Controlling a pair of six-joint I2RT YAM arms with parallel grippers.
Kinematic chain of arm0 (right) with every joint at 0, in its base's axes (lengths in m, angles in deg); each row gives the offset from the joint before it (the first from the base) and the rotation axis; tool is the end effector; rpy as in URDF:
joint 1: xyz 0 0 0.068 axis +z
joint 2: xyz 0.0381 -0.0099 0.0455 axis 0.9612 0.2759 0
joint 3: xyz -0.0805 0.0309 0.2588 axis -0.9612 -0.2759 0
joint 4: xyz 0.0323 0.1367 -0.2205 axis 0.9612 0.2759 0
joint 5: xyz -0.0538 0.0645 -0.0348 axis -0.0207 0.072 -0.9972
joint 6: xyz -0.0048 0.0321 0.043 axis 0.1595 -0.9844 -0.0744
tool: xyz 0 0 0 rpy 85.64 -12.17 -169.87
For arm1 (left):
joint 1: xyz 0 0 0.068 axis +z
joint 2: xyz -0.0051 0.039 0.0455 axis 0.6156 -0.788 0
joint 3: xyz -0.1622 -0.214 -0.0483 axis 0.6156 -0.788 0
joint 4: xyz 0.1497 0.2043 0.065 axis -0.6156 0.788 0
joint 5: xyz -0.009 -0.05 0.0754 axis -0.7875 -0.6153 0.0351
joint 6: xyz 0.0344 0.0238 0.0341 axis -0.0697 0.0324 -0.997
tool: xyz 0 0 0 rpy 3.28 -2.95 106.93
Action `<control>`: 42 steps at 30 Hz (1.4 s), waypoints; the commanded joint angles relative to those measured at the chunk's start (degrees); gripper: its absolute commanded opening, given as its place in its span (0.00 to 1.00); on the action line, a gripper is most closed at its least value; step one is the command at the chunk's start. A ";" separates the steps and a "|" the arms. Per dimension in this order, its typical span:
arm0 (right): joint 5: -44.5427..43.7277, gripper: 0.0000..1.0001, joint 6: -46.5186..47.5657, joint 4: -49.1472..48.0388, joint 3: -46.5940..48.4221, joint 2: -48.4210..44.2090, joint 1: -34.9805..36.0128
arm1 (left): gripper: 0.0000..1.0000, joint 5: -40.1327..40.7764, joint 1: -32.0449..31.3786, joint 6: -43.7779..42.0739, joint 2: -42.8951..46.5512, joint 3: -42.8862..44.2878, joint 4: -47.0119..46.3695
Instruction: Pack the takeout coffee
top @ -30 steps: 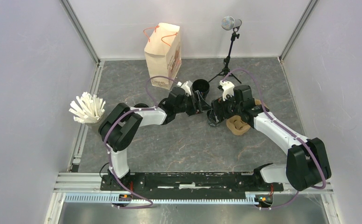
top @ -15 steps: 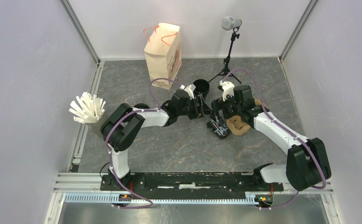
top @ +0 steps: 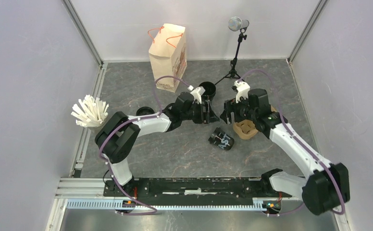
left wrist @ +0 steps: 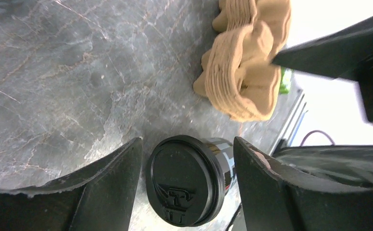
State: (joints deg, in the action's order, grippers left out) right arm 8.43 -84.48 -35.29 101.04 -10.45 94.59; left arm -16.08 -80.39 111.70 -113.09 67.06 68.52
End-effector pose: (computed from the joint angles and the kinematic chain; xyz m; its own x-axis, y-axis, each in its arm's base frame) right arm 0.2382 0.0995 0.2594 -0.6243 -0.1238 -0.7713 -0.4700 0.8482 0.2442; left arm 0.2795 -0.2715 0.1928 -0.8249 -0.1084 -0.5547 0.4089 0.5630 -0.7182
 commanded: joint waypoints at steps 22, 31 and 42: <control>-2.34 0.78 -3.00 2.51 -1.53 -18.27 -0.11 | 0.45 -1.00 -7.44 -17.47 7.00 -3.58 16.87; -2.47 0.81 -2.12 3.30 -0.98 -19.74 -0.12 | 0.30 10.00 -10.08 -22.74 10.42 2.70 28.09; -6.39 0.84 -1.92 2.65 -0.71 -23.87 -0.12 | 0.28 57.21 -22.99 -35.99 8.39 15.22 43.48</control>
State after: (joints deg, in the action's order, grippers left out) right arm 4.67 -87.00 -31.07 99.29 -32.66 94.59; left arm 16.68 -98.73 84.35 -103.69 76.48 105.39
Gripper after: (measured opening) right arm 0.834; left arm 0.317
